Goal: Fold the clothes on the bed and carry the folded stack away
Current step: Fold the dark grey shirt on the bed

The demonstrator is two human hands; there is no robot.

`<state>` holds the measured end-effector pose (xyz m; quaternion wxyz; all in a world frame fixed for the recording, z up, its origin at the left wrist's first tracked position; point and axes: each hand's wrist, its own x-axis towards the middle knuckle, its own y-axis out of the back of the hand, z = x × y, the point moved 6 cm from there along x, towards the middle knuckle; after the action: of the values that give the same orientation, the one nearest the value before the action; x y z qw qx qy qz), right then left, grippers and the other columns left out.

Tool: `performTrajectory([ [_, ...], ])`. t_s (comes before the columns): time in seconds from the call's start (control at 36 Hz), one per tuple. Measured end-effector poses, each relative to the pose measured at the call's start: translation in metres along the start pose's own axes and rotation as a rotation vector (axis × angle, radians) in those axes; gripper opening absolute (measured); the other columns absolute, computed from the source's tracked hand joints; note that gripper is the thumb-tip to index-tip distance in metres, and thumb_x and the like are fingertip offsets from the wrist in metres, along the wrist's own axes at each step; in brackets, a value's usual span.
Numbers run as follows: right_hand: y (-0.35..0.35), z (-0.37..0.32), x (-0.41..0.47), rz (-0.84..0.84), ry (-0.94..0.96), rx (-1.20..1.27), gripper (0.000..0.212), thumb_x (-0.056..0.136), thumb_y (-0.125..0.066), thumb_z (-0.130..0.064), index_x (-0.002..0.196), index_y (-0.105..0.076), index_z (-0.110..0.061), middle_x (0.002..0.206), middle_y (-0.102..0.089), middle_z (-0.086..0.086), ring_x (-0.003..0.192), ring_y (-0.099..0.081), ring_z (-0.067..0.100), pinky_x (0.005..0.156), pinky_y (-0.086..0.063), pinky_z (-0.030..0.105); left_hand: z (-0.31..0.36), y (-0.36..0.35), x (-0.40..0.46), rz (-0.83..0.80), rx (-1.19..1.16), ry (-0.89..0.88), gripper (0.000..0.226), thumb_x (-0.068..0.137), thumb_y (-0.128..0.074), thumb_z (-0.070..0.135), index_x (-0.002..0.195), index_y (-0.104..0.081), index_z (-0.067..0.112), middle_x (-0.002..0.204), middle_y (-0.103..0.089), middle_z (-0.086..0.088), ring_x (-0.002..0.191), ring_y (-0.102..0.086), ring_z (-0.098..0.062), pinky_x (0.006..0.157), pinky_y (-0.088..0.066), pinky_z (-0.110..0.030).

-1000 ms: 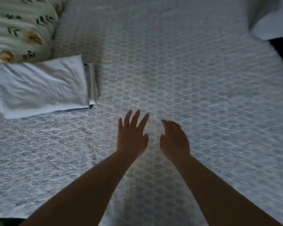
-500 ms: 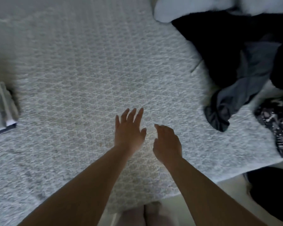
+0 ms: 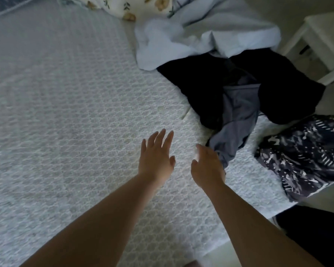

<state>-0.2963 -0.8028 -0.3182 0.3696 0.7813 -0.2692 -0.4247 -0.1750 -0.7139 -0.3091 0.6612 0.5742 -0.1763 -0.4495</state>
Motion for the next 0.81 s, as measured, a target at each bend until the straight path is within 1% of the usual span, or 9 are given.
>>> performTrajectory([
  [0.17,0.052,0.036,0.065,0.003,0.028,-0.014,0.054,0.098,-0.040,-0.024,0.148,-0.020,-0.025,0.152,-0.026,0.002,0.138,-0.027,0.024,0.104,-0.035,0.040,0.060,-0.008,0.064,-0.004,-0.011,0.015,0.071,0.098,-0.042,0.039,0.152,0.002,0.026,0.160,0.001,0.002,0.147,0.003,-0.019,0.119,-0.001,-0.043],
  [0.31,0.078,0.063,0.111,-0.008,0.083,-0.044,0.053,0.099,-0.036,-0.018,0.149,-0.019,-0.024,0.154,-0.021,0.000,0.141,-0.019,0.022,0.106,-0.032,0.038,0.105,-0.021,0.114,-0.007,-0.011,-0.011,0.072,0.096,-0.046,0.037,0.152,-0.003,0.025,0.160,-0.005,0.001,0.146,-0.003,-0.021,0.119,-0.004,-0.043],
  [0.39,0.087,0.078,0.135,0.014,0.116,-0.063,0.053,0.098,-0.038,-0.015,0.148,-0.022,-0.022,0.153,-0.024,0.001,0.140,-0.020,0.022,0.107,-0.029,0.036,0.118,-0.025,0.142,0.004,-0.005,-0.002,0.072,0.095,-0.048,0.038,0.152,-0.005,0.025,0.159,-0.009,0.001,0.146,-0.005,-0.021,0.119,-0.007,-0.043],
  [0.47,0.101,0.086,0.164,0.110,0.192,-0.082,0.052,0.096,-0.041,-0.012,0.146,-0.030,-0.022,0.150,-0.031,0.000,0.138,-0.023,0.021,0.105,-0.031,0.037,0.124,-0.027,0.169,0.019,0.007,-0.003,0.071,0.095,-0.047,0.039,0.152,-0.008,0.024,0.159,-0.011,0.001,0.145,-0.007,-0.022,0.118,-0.010,-0.043],
  [0.58,0.123,0.088,0.208,0.169,0.250,0.012,0.045,0.096,-0.039,-0.010,0.140,-0.041,-0.020,0.139,-0.045,0.005,0.130,-0.035,0.026,0.101,-0.038,0.041,0.127,-0.028,0.197,0.024,0.022,0.008,0.069,0.095,-0.047,0.038,0.152,-0.012,0.023,0.158,-0.013,0.000,0.144,-0.008,-0.021,0.118,-0.012,-0.043],
  [0.64,0.131,0.086,0.224,0.216,0.252,0.068,0.044,0.097,-0.039,-0.011,0.140,-0.041,-0.019,0.142,-0.039,0.005,0.130,-0.034,0.027,0.097,-0.039,0.040,0.130,-0.028,0.205,0.038,0.017,-0.007,0.067,0.094,-0.049,0.036,0.151,-0.016,0.022,0.157,-0.017,0.000,0.144,-0.012,-0.021,0.117,-0.015,-0.042],
  [0.69,0.138,0.084,0.237,0.260,0.263,0.046,0.049,0.095,-0.043,-0.011,0.143,-0.034,-0.020,0.148,-0.028,0.002,0.132,-0.032,0.026,0.090,-0.041,0.036,0.134,-0.029,0.212,0.069,-0.009,-0.049,0.063,0.093,-0.050,0.033,0.149,-0.023,0.021,0.154,-0.026,0.001,0.141,-0.018,-0.020,0.116,-0.018,-0.039],
  [0.75,0.135,0.084,0.251,0.162,0.238,-0.024,0.052,0.096,-0.047,-0.015,0.144,-0.031,-0.022,0.148,-0.030,0.003,0.127,-0.039,0.029,0.081,-0.043,0.034,0.138,-0.029,0.215,0.117,-0.049,-0.106,0.058,0.092,-0.052,0.028,0.146,-0.032,0.021,0.148,-0.036,0.002,0.138,-0.025,-0.019,0.113,-0.022,-0.035],
  [0.81,0.127,0.085,0.259,-0.071,0.191,-0.101,0.036,0.095,-0.050,-0.024,0.131,-0.049,-0.018,0.134,-0.050,0.010,0.116,-0.050,0.033,0.079,-0.043,0.034,0.144,-0.028,0.218,0.167,-0.081,-0.171,0.054,0.090,-0.055,0.024,0.142,-0.040,0.022,0.143,-0.044,0.003,0.136,-0.031,-0.018,0.109,-0.025,-0.033],
])
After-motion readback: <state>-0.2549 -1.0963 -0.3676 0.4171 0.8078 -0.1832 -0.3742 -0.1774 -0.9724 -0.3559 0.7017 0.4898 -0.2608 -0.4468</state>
